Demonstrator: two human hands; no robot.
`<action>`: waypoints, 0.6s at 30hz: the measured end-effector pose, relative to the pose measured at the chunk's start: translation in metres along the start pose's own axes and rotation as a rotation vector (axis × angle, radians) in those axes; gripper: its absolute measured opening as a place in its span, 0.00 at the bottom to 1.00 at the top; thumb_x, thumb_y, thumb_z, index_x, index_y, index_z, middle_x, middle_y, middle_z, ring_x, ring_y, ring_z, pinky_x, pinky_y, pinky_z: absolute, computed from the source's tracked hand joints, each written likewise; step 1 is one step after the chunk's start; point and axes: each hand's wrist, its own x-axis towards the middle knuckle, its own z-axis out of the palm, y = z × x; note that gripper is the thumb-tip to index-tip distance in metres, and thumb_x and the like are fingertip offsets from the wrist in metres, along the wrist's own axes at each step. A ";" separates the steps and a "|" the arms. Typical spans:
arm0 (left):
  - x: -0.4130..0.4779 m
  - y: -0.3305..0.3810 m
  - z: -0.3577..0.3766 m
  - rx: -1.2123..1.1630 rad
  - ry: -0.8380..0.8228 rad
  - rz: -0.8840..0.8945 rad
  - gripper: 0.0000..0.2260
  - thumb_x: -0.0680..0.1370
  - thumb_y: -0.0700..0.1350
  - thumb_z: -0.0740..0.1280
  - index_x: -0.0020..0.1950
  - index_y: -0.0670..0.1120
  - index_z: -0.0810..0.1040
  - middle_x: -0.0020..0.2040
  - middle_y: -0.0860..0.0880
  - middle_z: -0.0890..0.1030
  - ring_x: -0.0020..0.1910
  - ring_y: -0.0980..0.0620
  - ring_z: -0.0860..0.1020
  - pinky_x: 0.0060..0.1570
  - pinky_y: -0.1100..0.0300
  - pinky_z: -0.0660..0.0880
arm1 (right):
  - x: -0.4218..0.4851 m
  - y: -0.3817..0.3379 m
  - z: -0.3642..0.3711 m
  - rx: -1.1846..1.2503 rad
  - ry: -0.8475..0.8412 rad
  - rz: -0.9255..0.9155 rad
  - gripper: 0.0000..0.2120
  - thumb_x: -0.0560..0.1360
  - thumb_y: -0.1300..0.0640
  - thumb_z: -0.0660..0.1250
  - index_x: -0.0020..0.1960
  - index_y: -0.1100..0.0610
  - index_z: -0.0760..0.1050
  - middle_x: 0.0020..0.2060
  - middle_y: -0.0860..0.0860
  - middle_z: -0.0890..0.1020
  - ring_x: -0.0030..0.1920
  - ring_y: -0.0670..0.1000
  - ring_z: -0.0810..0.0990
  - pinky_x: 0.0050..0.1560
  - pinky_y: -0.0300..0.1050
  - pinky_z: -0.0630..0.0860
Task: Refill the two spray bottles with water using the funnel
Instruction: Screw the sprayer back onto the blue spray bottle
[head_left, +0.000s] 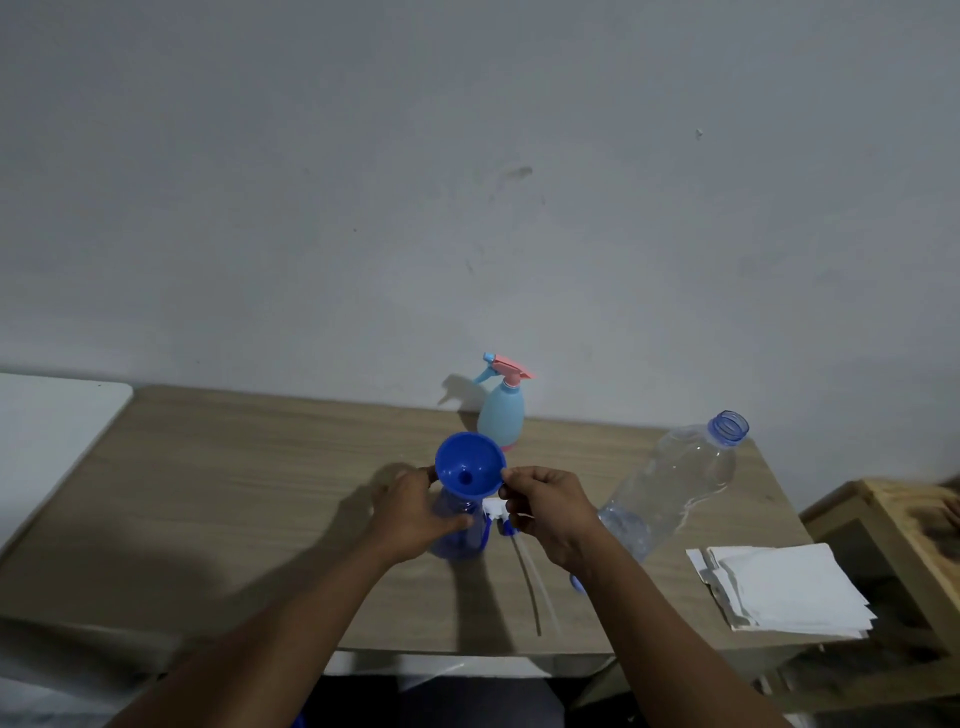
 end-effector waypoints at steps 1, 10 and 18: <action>0.001 0.001 0.002 0.003 -0.011 -0.003 0.18 0.69 0.54 0.78 0.53 0.52 0.76 0.45 0.56 0.74 0.46 0.56 0.76 0.34 0.73 0.64 | 0.000 0.000 0.000 0.036 -0.008 0.017 0.08 0.79 0.62 0.67 0.48 0.68 0.80 0.33 0.56 0.80 0.30 0.49 0.73 0.34 0.46 0.72; 0.013 -0.011 0.017 -0.154 0.045 -0.024 0.20 0.65 0.48 0.80 0.56 0.54 0.81 0.46 0.57 0.80 0.50 0.55 0.79 0.53 0.54 0.77 | -0.004 -0.003 -0.034 0.391 0.003 0.103 0.06 0.80 0.63 0.64 0.46 0.62 0.78 0.32 0.54 0.77 0.31 0.47 0.73 0.35 0.42 0.74; 0.016 -0.029 0.010 -0.110 0.060 -0.065 0.21 0.66 0.48 0.80 0.57 0.55 0.82 0.47 0.52 0.78 0.51 0.50 0.79 0.48 0.59 0.75 | 0.006 0.056 -0.082 -0.570 0.264 -0.351 0.08 0.79 0.63 0.66 0.43 0.60 0.81 0.30 0.51 0.81 0.31 0.47 0.78 0.36 0.39 0.75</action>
